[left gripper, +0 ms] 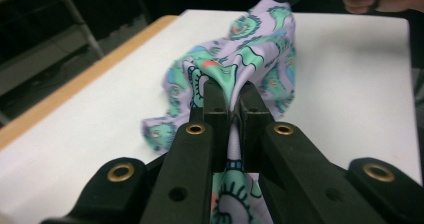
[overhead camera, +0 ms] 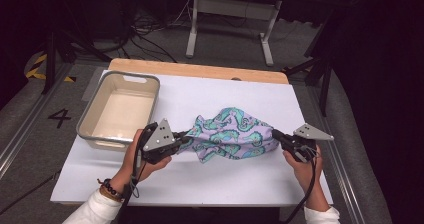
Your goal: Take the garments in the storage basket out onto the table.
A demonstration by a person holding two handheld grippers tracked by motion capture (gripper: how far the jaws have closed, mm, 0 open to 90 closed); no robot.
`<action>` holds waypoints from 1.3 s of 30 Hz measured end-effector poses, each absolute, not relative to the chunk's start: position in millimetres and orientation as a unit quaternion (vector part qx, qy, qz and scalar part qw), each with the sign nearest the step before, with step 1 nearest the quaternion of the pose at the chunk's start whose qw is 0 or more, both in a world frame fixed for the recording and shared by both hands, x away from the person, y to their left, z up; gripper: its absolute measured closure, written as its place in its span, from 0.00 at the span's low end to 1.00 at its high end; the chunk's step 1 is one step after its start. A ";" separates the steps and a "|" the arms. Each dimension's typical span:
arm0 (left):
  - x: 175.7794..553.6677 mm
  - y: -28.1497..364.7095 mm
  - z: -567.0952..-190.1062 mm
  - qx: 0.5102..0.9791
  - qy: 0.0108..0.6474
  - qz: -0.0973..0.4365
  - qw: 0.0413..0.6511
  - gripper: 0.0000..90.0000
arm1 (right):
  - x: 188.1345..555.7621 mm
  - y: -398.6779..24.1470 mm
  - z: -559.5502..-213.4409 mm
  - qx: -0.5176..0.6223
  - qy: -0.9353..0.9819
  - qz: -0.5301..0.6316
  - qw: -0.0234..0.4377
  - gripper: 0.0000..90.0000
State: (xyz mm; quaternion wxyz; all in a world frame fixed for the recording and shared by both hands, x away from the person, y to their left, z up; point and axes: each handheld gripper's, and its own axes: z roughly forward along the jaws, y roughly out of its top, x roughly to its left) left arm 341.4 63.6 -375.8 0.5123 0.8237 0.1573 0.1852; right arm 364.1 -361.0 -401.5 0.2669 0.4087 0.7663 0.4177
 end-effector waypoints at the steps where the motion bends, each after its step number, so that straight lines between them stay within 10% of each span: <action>1: 339.6 59.5 -378.0 0.827 0.150 0.180 0.511 0.95 | 364.1 -360.2 -404.8 0.410 0.771 0.407 0.267 0.95; 14: 311.9 10.6 -401.3 0.860 0.064 0.123 0.491 0.95 | 342.6 -334.9 -404.9 0.387 0.778 0.423 0.256 0.63; 24: 310.7 1.4 -414.0 0.876 0.051 0.121 0.464 0.91 | 328.0 -284.3 -416.1 0.307 0.820 0.433 0.214 0.58; 32: 319.5 33.5 -387.8 0.834 0.112 0.155 0.517 0.53 | 319.9 -261.5 -424.2 0.277 0.838 0.428 0.195 0.56; 39: 335.2 50.9 -387.9 0.825 0.153 0.181 0.514 0.48 | 317.9 -250.6 -428.7 0.264 0.846 0.424 0.187 0.55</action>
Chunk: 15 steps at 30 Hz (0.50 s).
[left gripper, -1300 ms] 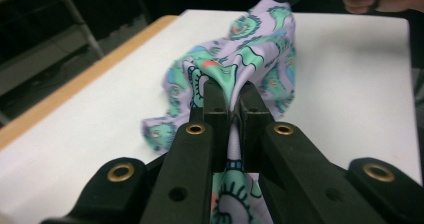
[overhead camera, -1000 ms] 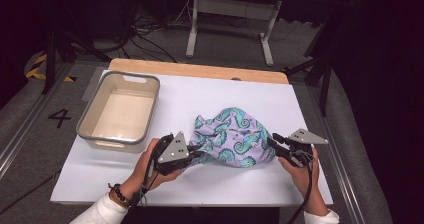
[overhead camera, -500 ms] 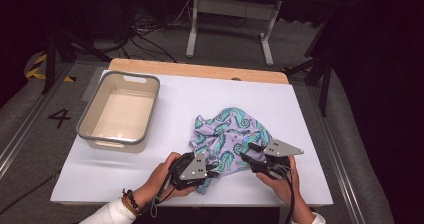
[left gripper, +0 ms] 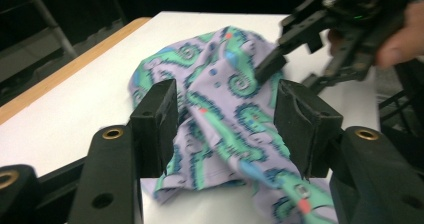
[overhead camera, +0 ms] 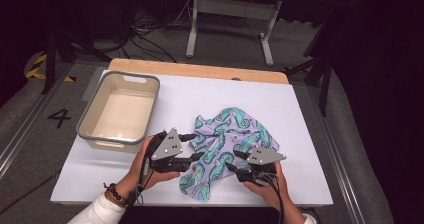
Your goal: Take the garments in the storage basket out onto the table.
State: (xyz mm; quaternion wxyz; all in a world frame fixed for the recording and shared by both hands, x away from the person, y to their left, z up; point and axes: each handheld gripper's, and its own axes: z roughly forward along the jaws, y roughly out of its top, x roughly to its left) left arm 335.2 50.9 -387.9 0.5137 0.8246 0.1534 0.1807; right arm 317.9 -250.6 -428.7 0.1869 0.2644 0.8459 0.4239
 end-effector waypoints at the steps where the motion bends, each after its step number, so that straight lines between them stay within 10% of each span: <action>1: 337.8 50.2 -390.2 0.827 0.157 0.185 0.507 0.47 | 317.4 -248.3 -429.5 0.263 0.846 0.426 0.183 0.53; 15: 395.7 17.7 -440.0 0.862 0.226 0.162 0.423 0.38 | 321.3 -221.5 -456.0 0.238 0.888 0.372 0.132 0.49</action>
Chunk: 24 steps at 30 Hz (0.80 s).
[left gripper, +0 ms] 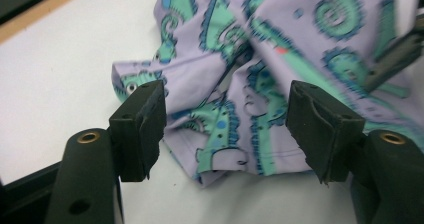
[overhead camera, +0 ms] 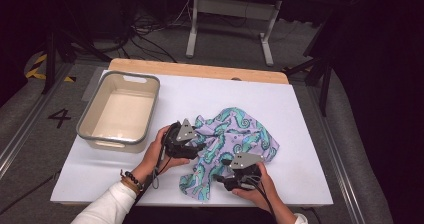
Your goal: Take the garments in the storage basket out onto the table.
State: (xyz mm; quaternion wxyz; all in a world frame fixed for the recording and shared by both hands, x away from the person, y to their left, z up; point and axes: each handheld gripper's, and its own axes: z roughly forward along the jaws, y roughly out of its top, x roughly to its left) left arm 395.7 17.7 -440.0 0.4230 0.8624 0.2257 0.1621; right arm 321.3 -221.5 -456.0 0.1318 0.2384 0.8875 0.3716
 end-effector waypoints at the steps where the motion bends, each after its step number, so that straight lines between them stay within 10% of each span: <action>1: 397.5 16.9 -441.7 0.865 0.225 0.162 0.417 0.38 | 322.7 -221.7 -458.0 0.241 0.890 0.365 0.128 0.51; 12: 420.2 9.8 -465.8 0.884 0.246 0.111 0.381 0.57 | 324.4 -228.0 -456.9 0.248 0.886 0.369 0.135 0.99; 24: 422.8 10.1 -466.7 0.884 0.242 0.094 0.389 0.67 | 326.7 -271.6 -428.5 0.278 0.855 0.393 0.195 1.00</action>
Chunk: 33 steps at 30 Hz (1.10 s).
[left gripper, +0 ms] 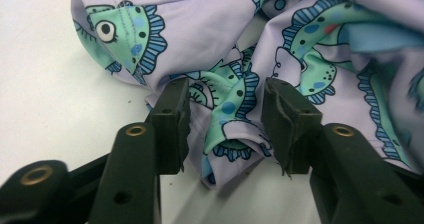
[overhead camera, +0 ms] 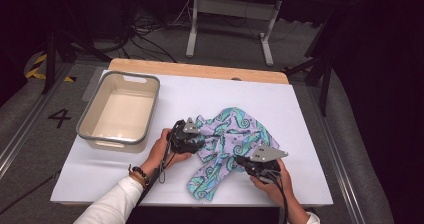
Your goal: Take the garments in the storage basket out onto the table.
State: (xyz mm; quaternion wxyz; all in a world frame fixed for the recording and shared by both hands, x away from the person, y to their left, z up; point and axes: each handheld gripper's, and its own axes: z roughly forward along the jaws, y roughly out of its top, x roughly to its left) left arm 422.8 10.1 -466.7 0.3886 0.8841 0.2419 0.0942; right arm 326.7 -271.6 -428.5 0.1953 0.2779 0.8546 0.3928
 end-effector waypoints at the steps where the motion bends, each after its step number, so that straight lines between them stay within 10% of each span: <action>1: 421.8 9.5 -467.1 0.884 0.239 0.087 0.391 0.74 | 327.3 -275.8 -426.3 0.282 0.851 0.395 0.201 1.00; 7: 420.4 6.7 -466.4 0.889 0.220 0.087 0.393 0.93 | 328.4 -302.8 -412.8 0.296 0.826 0.404 0.259 1.00; 33: 346.9 47.4 -429.3 0.867 0.178 0.171 0.434 0.95 | 347.4 -332.3 -423.7 0.356 0.810 0.394 0.250 0.99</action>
